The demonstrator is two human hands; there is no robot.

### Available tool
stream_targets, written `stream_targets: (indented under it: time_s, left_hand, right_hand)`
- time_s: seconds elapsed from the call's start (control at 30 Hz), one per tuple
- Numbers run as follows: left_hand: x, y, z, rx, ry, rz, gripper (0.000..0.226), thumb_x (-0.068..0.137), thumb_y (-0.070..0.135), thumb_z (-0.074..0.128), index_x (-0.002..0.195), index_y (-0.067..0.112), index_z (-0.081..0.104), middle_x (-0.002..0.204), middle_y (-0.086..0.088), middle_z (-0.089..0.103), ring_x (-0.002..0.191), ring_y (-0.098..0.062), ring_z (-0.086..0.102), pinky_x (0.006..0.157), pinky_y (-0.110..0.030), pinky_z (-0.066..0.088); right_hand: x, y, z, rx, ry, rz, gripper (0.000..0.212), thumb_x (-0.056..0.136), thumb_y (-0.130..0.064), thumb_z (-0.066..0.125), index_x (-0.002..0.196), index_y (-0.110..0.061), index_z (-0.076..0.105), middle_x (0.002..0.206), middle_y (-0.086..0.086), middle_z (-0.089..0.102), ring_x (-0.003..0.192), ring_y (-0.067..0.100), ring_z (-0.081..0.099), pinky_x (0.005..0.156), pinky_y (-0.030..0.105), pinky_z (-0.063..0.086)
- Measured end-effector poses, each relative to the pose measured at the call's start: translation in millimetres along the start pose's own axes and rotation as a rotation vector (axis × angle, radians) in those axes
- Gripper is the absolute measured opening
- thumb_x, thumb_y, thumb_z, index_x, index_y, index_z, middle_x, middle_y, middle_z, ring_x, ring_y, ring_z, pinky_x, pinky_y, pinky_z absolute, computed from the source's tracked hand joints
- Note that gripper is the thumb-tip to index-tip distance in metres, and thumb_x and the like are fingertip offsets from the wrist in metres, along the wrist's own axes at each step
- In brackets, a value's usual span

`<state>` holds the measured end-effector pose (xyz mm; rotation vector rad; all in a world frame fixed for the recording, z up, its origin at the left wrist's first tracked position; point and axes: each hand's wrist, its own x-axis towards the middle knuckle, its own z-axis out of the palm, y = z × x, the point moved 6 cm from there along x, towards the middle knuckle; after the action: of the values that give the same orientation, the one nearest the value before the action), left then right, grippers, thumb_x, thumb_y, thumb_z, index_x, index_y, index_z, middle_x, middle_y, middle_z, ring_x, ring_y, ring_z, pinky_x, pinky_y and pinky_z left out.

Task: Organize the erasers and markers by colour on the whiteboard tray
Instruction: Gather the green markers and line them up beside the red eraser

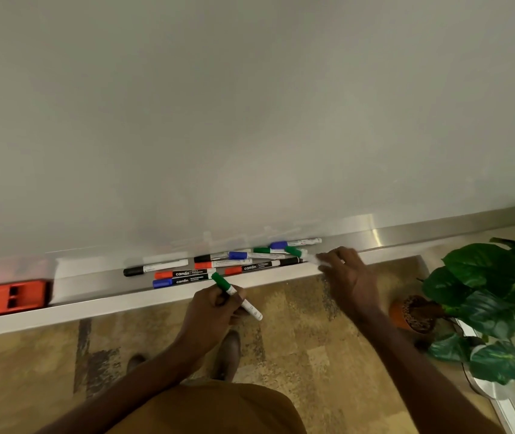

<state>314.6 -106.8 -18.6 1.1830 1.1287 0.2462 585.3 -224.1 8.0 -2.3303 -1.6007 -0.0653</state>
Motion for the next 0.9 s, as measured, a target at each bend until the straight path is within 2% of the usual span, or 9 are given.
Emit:
stream_targets:
  time_s: [0.1,0.2,0.33,0.47,0.57,0.63,0.7,0.8,0.9]
  left_hand:
    - [1.0,6.7,6.0,-0.055,-0.029,-0.005,0.015,0.101,0.022,0.071,0.104,0.011,0.080,0.092,-0.003,0.085,0.087,-0.019,0.082,0.082,-0.036,0.066]
    - [2.8,11.5,7.9,-0.036,-0.023,0.029,0.014,0.101,0.023,0.071,0.108,0.013,0.079,0.092,0.000,0.086,0.086,-0.016,0.083,0.079,-0.033,0.067]
    - [3.8,13.0,0.8,-0.007,0.024,0.079,0.017,0.098,0.026,0.073,0.113,0.018,0.077,0.091,0.005,0.085,0.085,-0.012,0.082,0.070,-0.024,0.065]
    - [2.1,6.9,-7.7,-0.066,0.051,0.060,0.016,0.096,0.026,0.074,0.111,0.020,0.078,0.095,0.003,0.086,0.088,-0.014,0.082,0.081,-0.035,0.068]
    - [1.1,4.6,-12.1,-0.082,0.096,0.062,0.012,0.096,0.025,0.076,0.107,0.022,0.080,0.093,0.004,0.086,0.085,-0.015,0.083,0.080,-0.037,0.067]
    - [1.3,3.5,-16.3,-0.098,0.132,0.065,0.010,0.096,0.023,0.077,0.104,0.020,0.081,0.091,0.002,0.086,0.082,-0.018,0.083,0.077,-0.039,0.068]
    - [1.8,1.2,-20.9,-0.116,0.159,0.069,0.012,0.095,0.021,0.077,0.105,0.016,0.081,0.090,0.000,0.086,0.080,-0.020,0.083,0.076,-0.040,0.069]
    - [0.1,-5.3,-26.4,-0.119,0.188,0.076,0.007,0.096,0.019,0.077,0.102,0.021,0.080,0.088,0.003,0.085,0.079,-0.018,0.083,0.071,-0.034,0.069]
    - [-0.1,-14.2,-30.0,-0.064,0.202,0.092,0.006,0.097,0.019,0.076,0.100,0.023,0.079,0.084,0.008,0.085,0.077,-0.016,0.083,0.067,-0.029,0.068]
  right_hand:
    - [-14.1,-53.8,8.0,0.290,-0.041,0.185,0.016,0.091,-0.022,0.073,0.107,-0.018,0.071,0.098,-0.007,0.065,0.070,0.003,0.058,0.055,0.017,0.051]
    - [-24.7,-101.6,19.6,0.477,-0.104,0.217,0.019,0.090,-0.022,0.076,0.109,-0.022,0.073,0.098,-0.013,0.066,0.077,-0.006,0.059,0.063,0.008,0.049]
    - [-31.6,-127.6,29.4,0.598,-0.111,0.246,0.025,0.092,-0.020,0.076,0.117,-0.021,0.076,0.100,-0.008,0.068,0.082,0.002,0.063,0.068,0.013,0.052]
    - [-29.4,-128.0,35.0,0.630,-0.104,0.232,0.027,0.092,-0.018,0.076,0.119,-0.022,0.076,0.098,-0.008,0.069,0.083,0.004,0.063,0.068,0.017,0.053]
    - [-23.9,-125.2,35.0,0.648,-0.138,0.184,0.025,0.092,-0.020,0.076,0.117,-0.024,0.077,0.099,-0.015,0.068,0.085,0.001,0.064,0.071,0.011,0.051]
    - [-15.4,-111.8,34.8,0.617,-0.141,0.174,0.021,0.092,-0.020,0.075,0.113,-0.021,0.077,0.101,-0.013,0.070,0.087,0.000,0.065,0.075,0.012,0.053]
    - [-2.5,-83.6,34.3,0.504,-0.086,0.208,0.018,0.092,-0.022,0.073,0.110,-0.021,0.076,0.102,-0.008,0.072,0.087,0.002,0.064,0.077,0.021,0.056]
    - [17.9,-42.3,32.4,0.232,0.048,0.155,0.011,0.093,-0.019,0.074,0.104,-0.019,0.076,0.100,-0.002,0.074,0.086,0.013,0.064,0.069,0.033,0.058]
    - [35.3,-20.9,41.2,0.001,0.074,-0.001,0.013,0.087,-0.007,0.077,0.097,-0.014,0.076,0.096,0.002,0.074,0.083,0.021,0.062,0.061,0.034,0.053]
